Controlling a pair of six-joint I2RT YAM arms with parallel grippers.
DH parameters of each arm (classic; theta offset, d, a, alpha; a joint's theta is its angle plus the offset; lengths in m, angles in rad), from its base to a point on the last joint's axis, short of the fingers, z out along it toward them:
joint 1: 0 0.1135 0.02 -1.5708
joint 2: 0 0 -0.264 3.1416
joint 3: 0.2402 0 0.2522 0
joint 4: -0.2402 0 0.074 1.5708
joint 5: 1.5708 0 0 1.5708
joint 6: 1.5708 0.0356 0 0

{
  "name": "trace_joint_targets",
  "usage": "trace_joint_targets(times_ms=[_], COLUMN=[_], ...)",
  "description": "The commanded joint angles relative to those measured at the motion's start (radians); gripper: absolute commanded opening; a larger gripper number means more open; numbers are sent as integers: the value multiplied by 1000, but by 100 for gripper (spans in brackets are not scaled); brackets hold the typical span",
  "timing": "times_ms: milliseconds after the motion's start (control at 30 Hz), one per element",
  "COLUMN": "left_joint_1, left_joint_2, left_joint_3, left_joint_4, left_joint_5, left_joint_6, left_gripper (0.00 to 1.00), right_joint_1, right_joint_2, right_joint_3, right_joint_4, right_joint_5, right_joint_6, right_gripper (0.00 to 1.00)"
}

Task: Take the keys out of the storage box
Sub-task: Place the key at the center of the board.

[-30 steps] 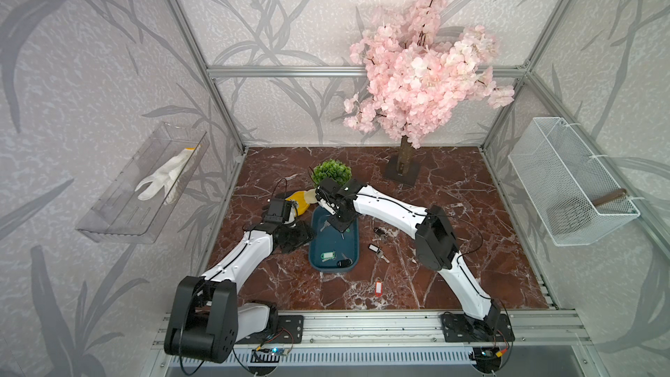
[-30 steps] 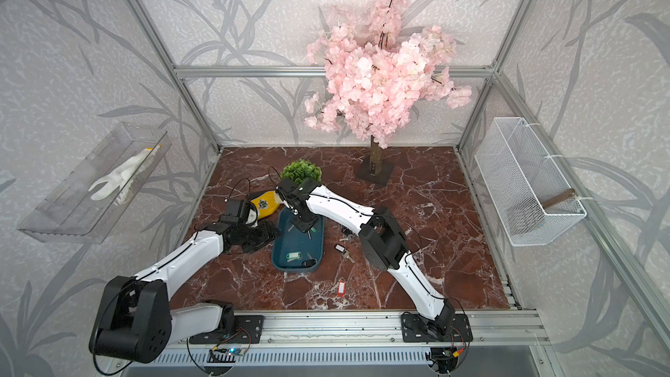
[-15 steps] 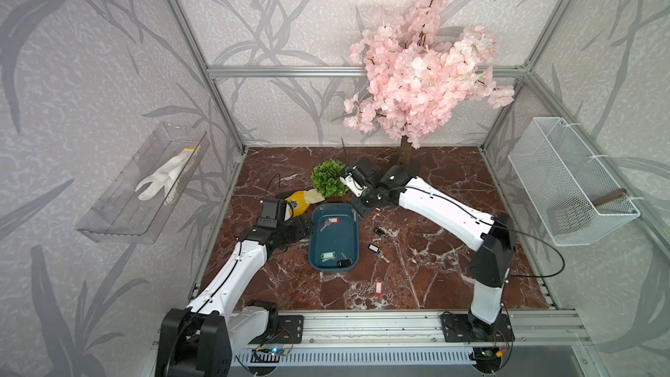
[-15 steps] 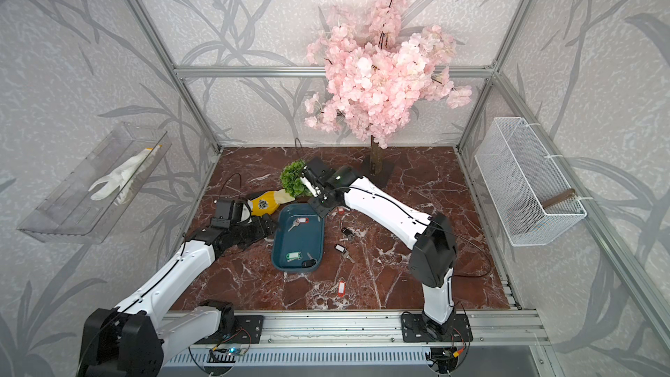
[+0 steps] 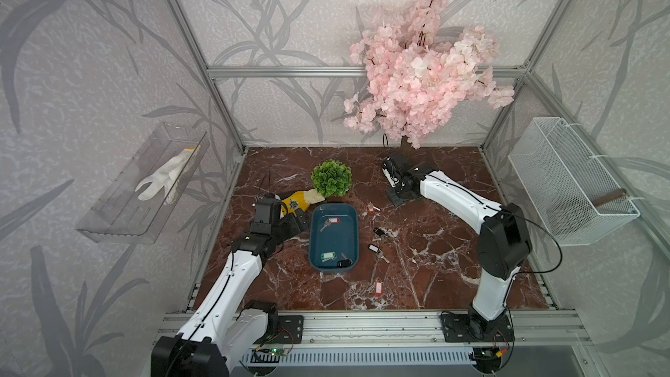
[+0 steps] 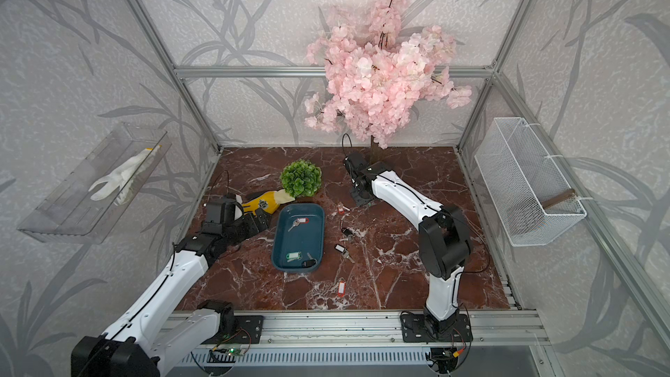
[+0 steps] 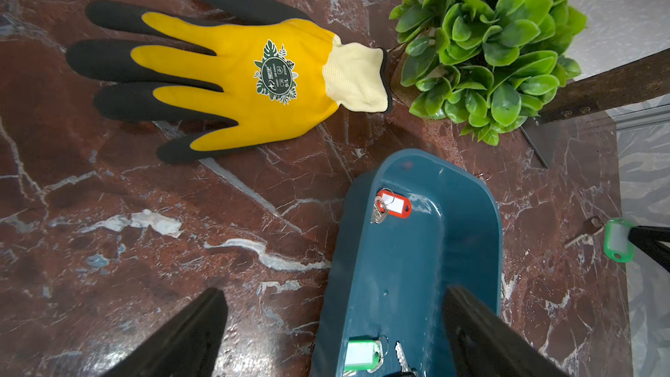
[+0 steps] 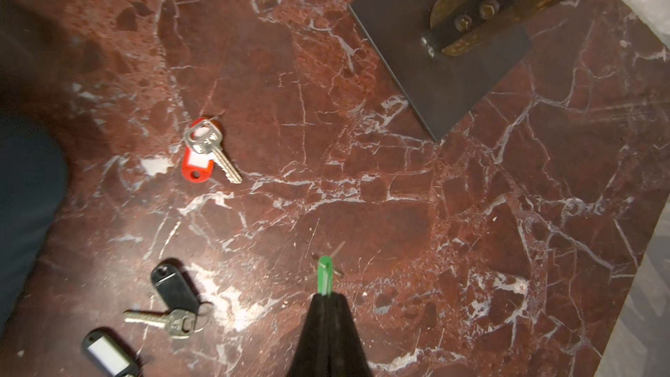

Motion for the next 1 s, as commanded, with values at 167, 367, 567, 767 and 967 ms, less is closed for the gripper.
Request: trace_joint_targets(times_ms=[167,367,567,767,967], left_joint_1=[6,7,6,6,6], left_joint_2=[-9,-7,-10,-10,-9], left_joint_3=[1,0,1,5,9], left_joint_4=[-11,-10,-4,-1,15], left_joint_5=[-8,-5,19,36,65], left_joint_6=[-3,-8,-4,0,16], left_gripper=[98,98,98,98,97], right_joint_1=[-25,-27,-32,-32,-31], right_joint_2=[115,161,200,183,123], right_joint_3=[-19,-22,-21,-40,-50], right_joint_4=[120,160,166,161,144], right_joint_5=[28,1,-7,-21,3], right_joint_6=[-10,0,6,18,6], right_gripper=[0,0,0,9,29])
